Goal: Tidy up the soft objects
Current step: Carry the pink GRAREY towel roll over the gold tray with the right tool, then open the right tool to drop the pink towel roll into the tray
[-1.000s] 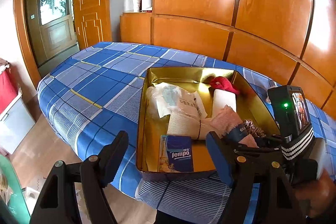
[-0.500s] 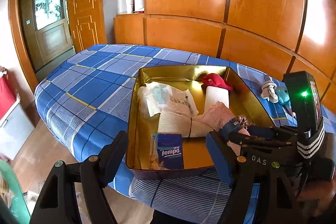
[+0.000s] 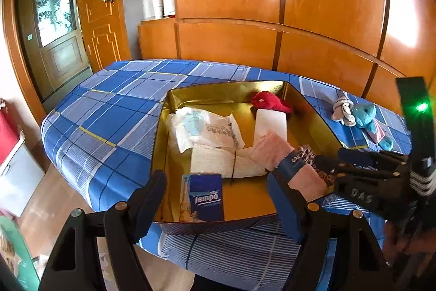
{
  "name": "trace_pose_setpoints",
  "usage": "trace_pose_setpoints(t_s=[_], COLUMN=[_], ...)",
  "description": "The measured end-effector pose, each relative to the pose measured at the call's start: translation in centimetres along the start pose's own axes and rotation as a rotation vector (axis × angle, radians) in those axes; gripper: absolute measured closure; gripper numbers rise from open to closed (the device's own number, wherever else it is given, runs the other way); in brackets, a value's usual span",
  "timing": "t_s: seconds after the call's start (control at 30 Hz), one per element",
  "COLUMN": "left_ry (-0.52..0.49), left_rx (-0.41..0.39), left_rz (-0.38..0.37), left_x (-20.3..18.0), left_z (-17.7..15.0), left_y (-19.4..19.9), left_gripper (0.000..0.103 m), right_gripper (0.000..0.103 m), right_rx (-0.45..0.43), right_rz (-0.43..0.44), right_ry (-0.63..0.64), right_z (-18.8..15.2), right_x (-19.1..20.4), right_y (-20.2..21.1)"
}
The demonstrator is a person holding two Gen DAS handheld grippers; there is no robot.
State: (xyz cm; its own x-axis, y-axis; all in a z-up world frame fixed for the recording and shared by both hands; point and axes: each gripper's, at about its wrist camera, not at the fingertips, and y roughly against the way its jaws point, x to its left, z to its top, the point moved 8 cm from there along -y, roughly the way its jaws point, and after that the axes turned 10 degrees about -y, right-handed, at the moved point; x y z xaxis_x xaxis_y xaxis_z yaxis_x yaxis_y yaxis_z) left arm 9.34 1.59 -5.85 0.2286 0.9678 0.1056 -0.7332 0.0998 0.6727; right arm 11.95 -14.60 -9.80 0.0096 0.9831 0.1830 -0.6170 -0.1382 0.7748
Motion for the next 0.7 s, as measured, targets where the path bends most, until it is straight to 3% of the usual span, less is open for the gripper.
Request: trace_pose_setpoints(t_s=[0.37,0.7], left_ry=[-0.066,-0.127], left_rx=[0.006,0.0], left_rz=[-0.034,-0.069], left_x=[-3.2,-6.1], left_z=[0.9,2.4], left_y=[-0.6,-0.9], left_gripper=[0.026,0.026], right_gripper=[0.057,0.057], right_rx=[-0.056,-0.088], right_rz=[-0.038,-0.142], right_ry=[-0.067,-0.106], right_z=[1.0,2.1], right_x=[-5.4,-12.7], right_y=[2.7,4.2])
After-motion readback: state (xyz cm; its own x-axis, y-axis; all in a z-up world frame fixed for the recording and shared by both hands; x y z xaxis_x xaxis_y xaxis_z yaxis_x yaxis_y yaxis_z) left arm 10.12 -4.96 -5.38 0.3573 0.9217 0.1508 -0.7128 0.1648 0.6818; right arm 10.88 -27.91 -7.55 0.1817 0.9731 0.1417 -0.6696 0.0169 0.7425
